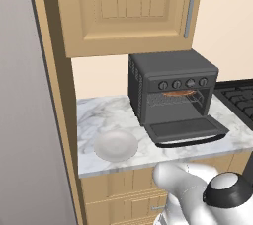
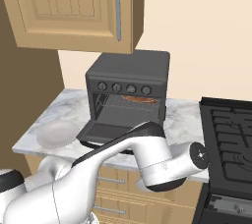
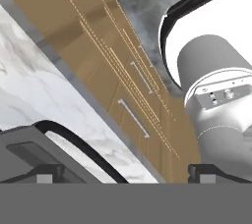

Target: Pull the toaster oven rack outwards. Pick up the baguette from the plate and place it on the toaster oven rack. Close the toaster oven door fully and set the temperature to the lowest setting.

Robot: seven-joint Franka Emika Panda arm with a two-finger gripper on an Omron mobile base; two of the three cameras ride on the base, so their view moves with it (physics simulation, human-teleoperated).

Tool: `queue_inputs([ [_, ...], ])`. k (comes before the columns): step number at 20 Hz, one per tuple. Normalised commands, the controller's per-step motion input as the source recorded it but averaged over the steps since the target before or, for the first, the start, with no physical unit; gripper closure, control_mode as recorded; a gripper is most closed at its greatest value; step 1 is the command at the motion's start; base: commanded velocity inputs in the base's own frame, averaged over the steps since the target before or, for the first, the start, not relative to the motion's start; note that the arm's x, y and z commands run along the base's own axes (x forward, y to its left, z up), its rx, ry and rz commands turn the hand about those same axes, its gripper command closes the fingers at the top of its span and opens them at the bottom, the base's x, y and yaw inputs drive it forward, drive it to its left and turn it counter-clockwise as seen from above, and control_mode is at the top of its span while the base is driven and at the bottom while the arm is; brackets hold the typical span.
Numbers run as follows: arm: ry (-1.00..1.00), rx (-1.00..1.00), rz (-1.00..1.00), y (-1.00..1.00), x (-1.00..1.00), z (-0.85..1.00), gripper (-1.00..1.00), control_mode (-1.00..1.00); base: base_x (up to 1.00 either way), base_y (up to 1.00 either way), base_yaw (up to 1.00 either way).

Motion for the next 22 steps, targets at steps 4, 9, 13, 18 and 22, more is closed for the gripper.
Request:
queue_inputs([
  [4, 0.02, 0.04, 0.00, 0.00, 0.11, -0.24, -1.00, -1.00, 0.00, 0.00, 0.00],
  [9, 0.00, 0.09, 0.00, 0.00, 0.17, -0.07, -1.00, -1.00, 0.00, 0.00, 0.00],
  [13, 0.00, 0.13, -0.01, 0.00, 0.14, 0.00, -1.00, -1.00, 0.00, 0.00, 0.00],
  [18, 0.00, 0.10, -0.01, 0.00, 0.14, -0.05, -1.00, -1.00, 0.00, 0.00, 0.00],
  [22, 0.00, 0.09, -0.01, 0.00, 0.14, -0.06, -1.00, -1.00, 0.00, 0.00, 0.00],
])
